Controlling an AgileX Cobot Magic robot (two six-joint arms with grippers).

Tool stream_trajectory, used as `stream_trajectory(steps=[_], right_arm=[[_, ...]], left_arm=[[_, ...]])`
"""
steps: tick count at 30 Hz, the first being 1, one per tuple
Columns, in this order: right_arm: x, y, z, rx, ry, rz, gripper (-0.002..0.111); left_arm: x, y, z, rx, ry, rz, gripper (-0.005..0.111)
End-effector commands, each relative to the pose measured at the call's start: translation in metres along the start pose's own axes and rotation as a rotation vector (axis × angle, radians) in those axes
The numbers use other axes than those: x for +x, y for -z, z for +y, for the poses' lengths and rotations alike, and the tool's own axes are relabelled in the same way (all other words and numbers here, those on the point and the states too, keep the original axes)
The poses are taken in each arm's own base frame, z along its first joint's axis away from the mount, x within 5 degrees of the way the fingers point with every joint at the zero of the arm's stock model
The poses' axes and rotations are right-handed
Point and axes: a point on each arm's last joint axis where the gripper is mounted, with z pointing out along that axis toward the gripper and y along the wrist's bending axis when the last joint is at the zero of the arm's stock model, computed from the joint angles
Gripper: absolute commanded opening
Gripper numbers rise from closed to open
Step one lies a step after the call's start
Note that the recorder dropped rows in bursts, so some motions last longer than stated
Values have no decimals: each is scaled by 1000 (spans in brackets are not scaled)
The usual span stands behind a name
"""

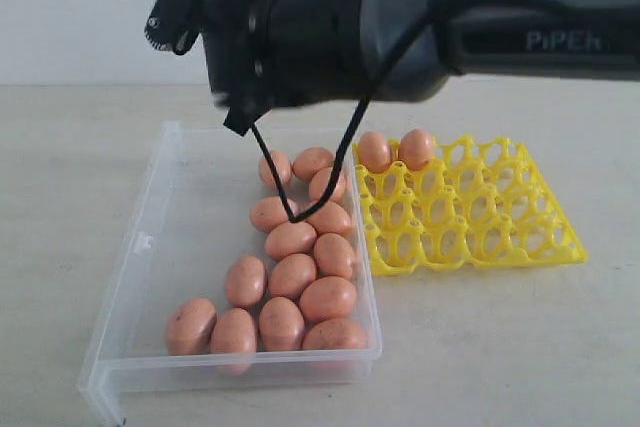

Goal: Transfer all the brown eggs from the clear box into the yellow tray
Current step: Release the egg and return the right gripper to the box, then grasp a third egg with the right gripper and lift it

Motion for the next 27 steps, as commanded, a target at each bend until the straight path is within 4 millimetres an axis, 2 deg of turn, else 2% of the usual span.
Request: stream_trajectory(steps=[1,2,4,5,7,8,12,13,14,15,17,21,27], right_arm=[[-15,20,-15,-688,20,52,1],[-20,35,-20,-986,6,52,1],[-27,39,-27,-1114,-68,42,1],[-26,37,-28,-1105,-66,47,1],[-20,25,-21,-1068,63,38,1],[-16,15,-14,-1046,145,47,1],[-4,-14,19,-1086,234,102,4],[1,-25,33,-1101,300,84,13],[2,-32,37,-1093,298,77,21],[3,-41,46,-1078,293,71,38],[5,-49,49,-1038,310,65,57],[10,-59,47,-983,311,93,58],[25,-84,34,-898,168,113,58]], left_arm=[[0,0,0,6,3,-7,-4],[0,0,0,6,3,-7,-4],[0,0,0,6,3,-7,-4],[0,0,0,6,3,-7,-4],[0,0,0,6,3,-8,-4],[0,0,0,6,3,-8,-4],[0,0,0,6,3,-8,-4],[0,0,0,6,3,-8,-4],[0,0,0,6,3,-8,-4],[0,0,0,6,3,-8,-4],[0,0,0,6,3,-8,-4],[0,0,0,6,3,-8,-4],[0,0,0,6,3,-8,-4]])
